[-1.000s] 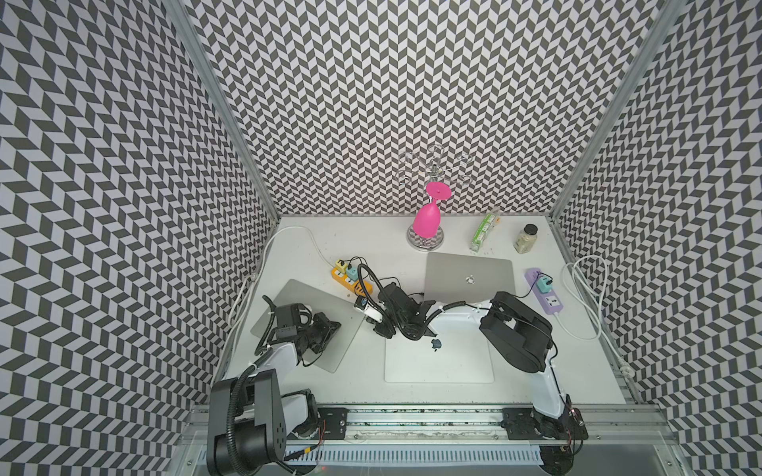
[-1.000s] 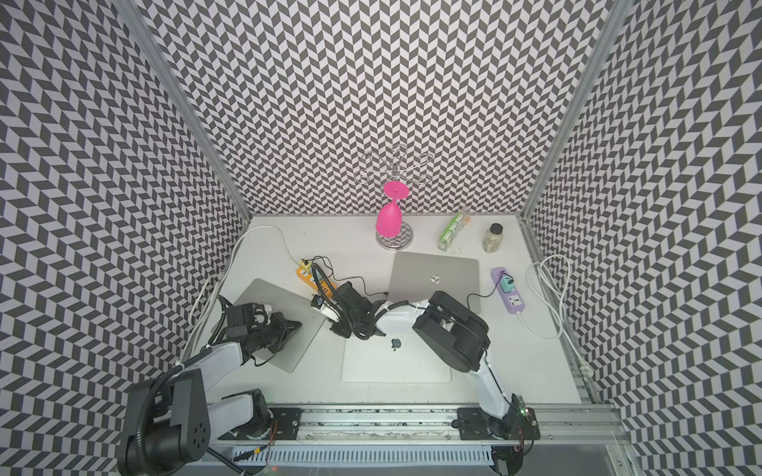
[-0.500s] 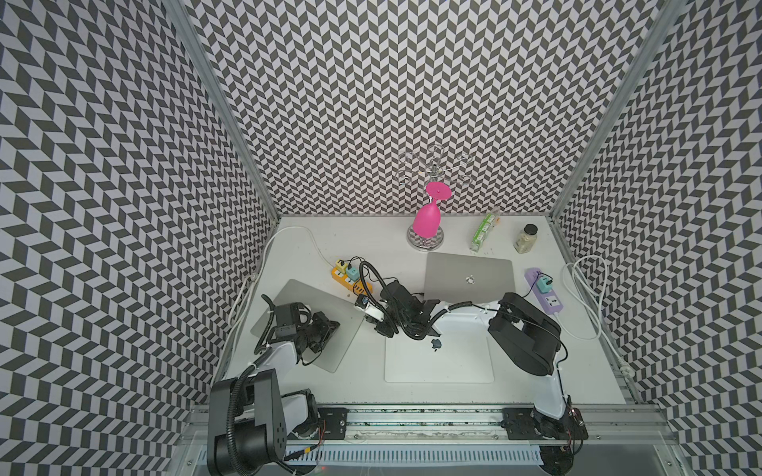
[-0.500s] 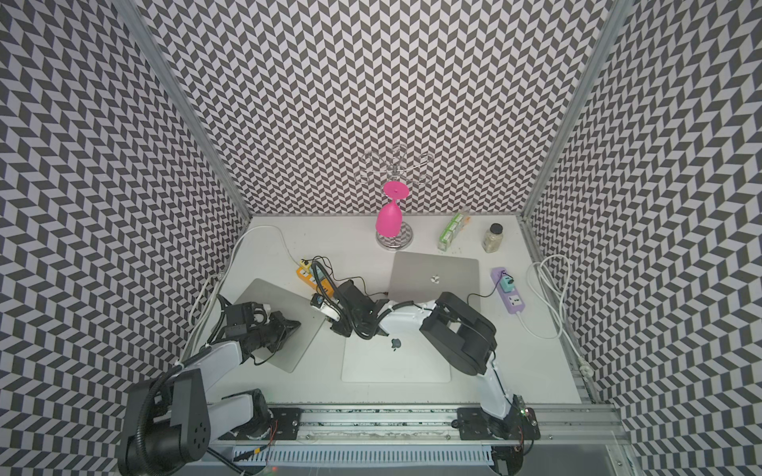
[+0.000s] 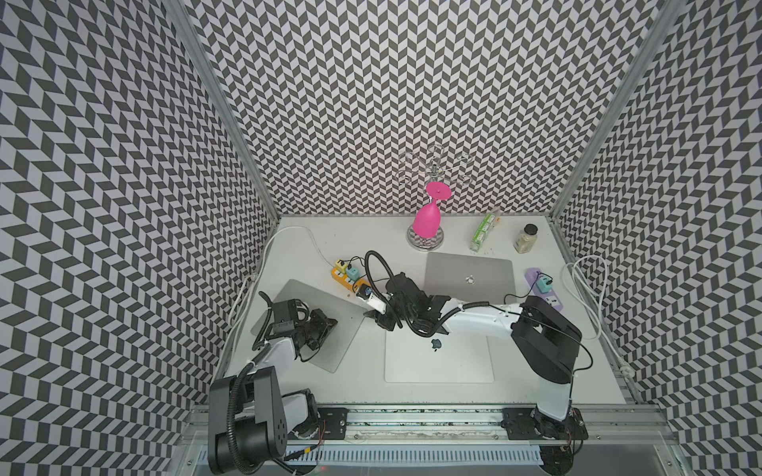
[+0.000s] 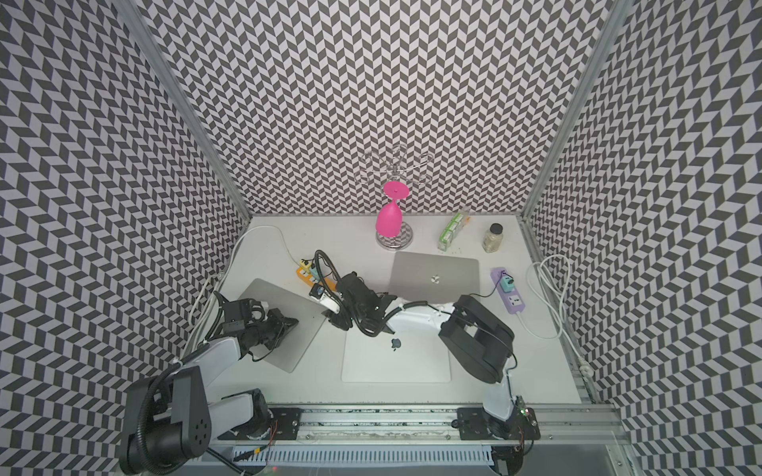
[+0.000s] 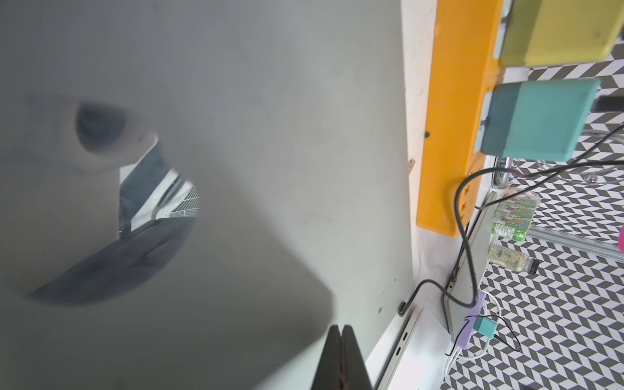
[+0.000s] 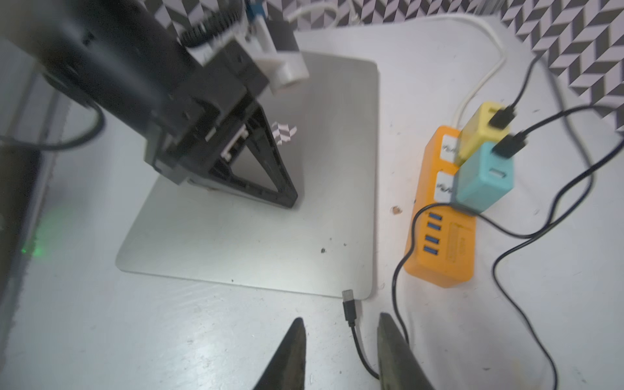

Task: Unplug the laptop charger
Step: Remove the plug from the socket.

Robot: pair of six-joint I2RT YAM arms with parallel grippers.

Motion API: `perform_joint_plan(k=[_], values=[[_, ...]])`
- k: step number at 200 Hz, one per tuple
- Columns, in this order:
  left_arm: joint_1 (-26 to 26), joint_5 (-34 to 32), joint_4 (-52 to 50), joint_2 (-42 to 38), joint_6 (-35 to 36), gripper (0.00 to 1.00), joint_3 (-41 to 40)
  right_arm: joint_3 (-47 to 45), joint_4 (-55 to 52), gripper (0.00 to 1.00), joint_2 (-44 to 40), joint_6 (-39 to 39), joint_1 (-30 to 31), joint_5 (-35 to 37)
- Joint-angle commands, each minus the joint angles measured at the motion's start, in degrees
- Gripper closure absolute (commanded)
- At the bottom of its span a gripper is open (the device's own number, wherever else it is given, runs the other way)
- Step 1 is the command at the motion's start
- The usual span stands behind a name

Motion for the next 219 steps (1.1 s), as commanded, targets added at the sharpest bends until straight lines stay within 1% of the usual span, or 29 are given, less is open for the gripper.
perform_joint_plan(k=[1, 27, 56, 89, 110, 163, 191, 207, 219], values=[[0.74, 1.19, -0.66, 1.29, 1.82, 1.0, 3.02, 3.71, 2.06, 0.66, -2.28, 2.93, -3.04, -0.84], [1.11, 2.27, 0.65, 2.15, 1.67, 1.0, 4.5, 6.91, 3.25, 0.65, -0.78, 3.78, -5.76, -0.87], [1.58, 3.03, 0.68, 3.45, 2.06, 1.0, 7.61, 10.32, 4.65, 0.66, 2.05, 5.27, -7.95, -2.53], [1.77, 4.28, 1.83, 6.55, 2.19, 1.0, 10.81, 14.62, 4.33, 0.66, 6.44, 5.36, -7.93, -3.78], [1.88, 5.18, 3.4, 9.51, 2.1, 1.0, 12.85, 15.31, 6.79, 0.66, 8.83, 6.08, -7.83, -6.13], [2.17, 7.65, 8.21, 16.11, 0.01, 1.0, 17.34, 18.98, 7.51, 0.64, 15.03, 4.78, -6.44, -3.65], [2.49, 8.36, 8.96, 18.83, -0.22, 1.0, 20.07, 20.63, 8.5, 0.6, 17.64, 5.06, -5.92, -2.54], [2.68, 8.7, 8.94, 20.26, 0.0, 1.0, 21.49, 21.48, 9.08, 0.54, 19.0, 5.08, -5.87, -1.36], [2.83, 8.91, 9.02, 21.3, 0.02, 1.0, 22.3, 22.1, 9.57, 0.52, 19.88, 5.02, -5.84, -0.59]])
